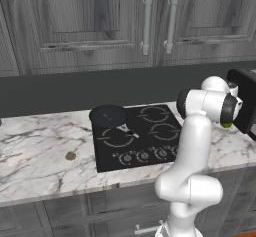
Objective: Put the lime and garlic in the pan. Then turn on the rear left burner and set the heat to medium.
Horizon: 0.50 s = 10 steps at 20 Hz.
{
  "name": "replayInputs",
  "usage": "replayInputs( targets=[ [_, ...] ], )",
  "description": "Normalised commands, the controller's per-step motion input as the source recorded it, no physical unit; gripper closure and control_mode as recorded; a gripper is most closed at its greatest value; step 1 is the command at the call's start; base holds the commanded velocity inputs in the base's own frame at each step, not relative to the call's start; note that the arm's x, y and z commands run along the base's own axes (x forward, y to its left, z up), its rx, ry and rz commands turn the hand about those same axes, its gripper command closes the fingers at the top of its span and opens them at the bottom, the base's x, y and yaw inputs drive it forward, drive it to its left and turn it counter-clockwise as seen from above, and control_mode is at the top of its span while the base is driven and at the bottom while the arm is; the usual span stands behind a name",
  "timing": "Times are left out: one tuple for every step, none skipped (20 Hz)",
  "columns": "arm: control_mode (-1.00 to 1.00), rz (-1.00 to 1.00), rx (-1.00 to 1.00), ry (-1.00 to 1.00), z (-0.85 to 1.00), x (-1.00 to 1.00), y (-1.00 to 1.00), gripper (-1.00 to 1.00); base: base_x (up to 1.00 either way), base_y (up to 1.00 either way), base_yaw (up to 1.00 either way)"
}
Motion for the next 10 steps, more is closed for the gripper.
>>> replayInputs(
  targets=[
    [-1.0, 0.0, -0.03, 0.03, 0.01, 0.0, 0.0, -1.0, 0.0, 0.0, 0.0],
    [-1.0, 0.0, -0.03, 0.03, 0.0, 0.0, 0.0, -1.0, 0.0, 0.0, 0.0],
    [-1.0, 0.0, -0.01, 0.03, 0.0, 0.0, 0.0, -1.0, 0.0, 0.0, 0.0],
    [-1.0, 0.0, -0.01, 0.02, 0.0, 0.0, 0.0, -1.0, 0.0, 0.0, 0.0],
    [-1.0, 0.0, -0.01, 0.01, 0.0, 0.0, 0.0, -1.0, 0.0, 0.0, 0.0],
    [-1.0, 0.0, -0.01, 0.0, 0.0, 0.0, 0.0, -1.0, 0.0, 0.0, 0.0],
    [-1.0, 0.0, -0.01, 0.0, 0.0, 0.0, 0.0, -1.0, 0.0, 0.0, 0.0],
    [-1.0, 0.0, -0.02, 0.0, 0.0, 0.0, 0.0, -1.0, 0.0, 0.0, 0.0],
    [-1.0, 0.0, -0.01, 0.0, 0.0, 0.0, 0.0, -1.0, 0.0, 0.0, 0.0],
    [-1.0, 0.0, -0.01, 0.0, -0.03, 0.0, 0.0, -1.0, 0.0, 0.0, 0.0]
  ],
)
